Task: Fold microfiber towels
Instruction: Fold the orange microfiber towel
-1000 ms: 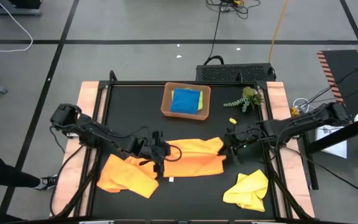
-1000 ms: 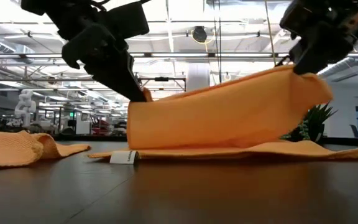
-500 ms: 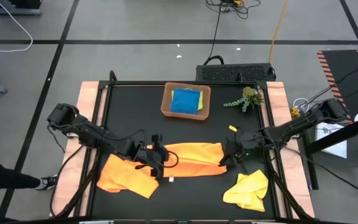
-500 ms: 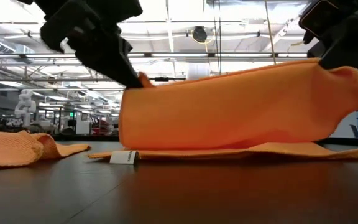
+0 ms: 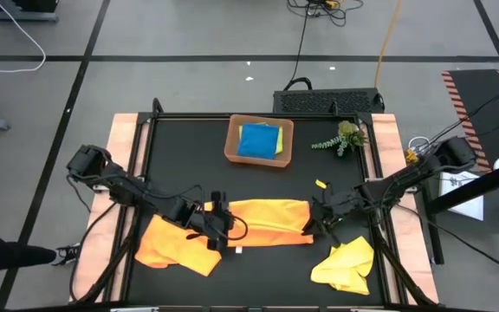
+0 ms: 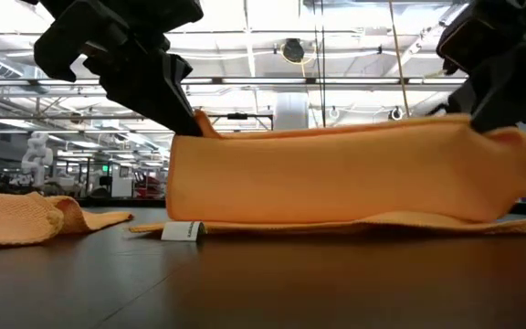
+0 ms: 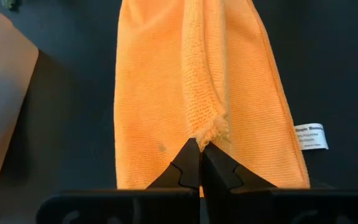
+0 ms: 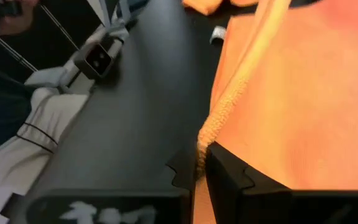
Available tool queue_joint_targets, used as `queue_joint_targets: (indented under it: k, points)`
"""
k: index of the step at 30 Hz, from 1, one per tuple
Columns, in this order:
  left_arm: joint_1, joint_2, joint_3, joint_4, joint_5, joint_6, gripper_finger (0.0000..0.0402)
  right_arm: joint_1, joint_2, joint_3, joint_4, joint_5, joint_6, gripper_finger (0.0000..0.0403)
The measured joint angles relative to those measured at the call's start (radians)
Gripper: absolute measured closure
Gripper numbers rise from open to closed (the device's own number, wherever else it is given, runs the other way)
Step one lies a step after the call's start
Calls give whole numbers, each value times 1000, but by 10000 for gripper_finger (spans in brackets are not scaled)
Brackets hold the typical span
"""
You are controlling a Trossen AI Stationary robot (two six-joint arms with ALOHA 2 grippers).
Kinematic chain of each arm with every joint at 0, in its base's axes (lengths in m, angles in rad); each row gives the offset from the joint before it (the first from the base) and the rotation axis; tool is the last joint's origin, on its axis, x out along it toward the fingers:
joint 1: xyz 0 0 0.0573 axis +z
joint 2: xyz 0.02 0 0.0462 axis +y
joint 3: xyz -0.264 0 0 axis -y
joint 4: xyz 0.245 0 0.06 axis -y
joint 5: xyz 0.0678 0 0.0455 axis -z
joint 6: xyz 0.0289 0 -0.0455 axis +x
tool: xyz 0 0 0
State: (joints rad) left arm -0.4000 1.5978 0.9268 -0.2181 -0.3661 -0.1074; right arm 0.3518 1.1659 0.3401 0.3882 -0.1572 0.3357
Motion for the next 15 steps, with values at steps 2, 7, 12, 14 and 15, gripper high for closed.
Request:
queue_joint_targets:
  k: [2, 7, 12, 14, 15]
  points:
    - [-1, 0, 0, 0, -14, 1, 399, -6, 13, 0, -2, 4, -5, 378]
    - [15, -16, 0, -23, -100, 33, 399, -41, -5, -1, -33, 4, -18, 395]
    - [48, -47, 0, -18, -202, 104, 398, -86, -64, 2, -84, 6, -69, 400]
    - [68, -61, 0, -16, -224, 136, 399, -110, -97, 9, -118, 27, -90, 401]
    - [79, -67, 0, -17, -234, 147, 399, -123, -115, 12, -133, 36, -105, 401]
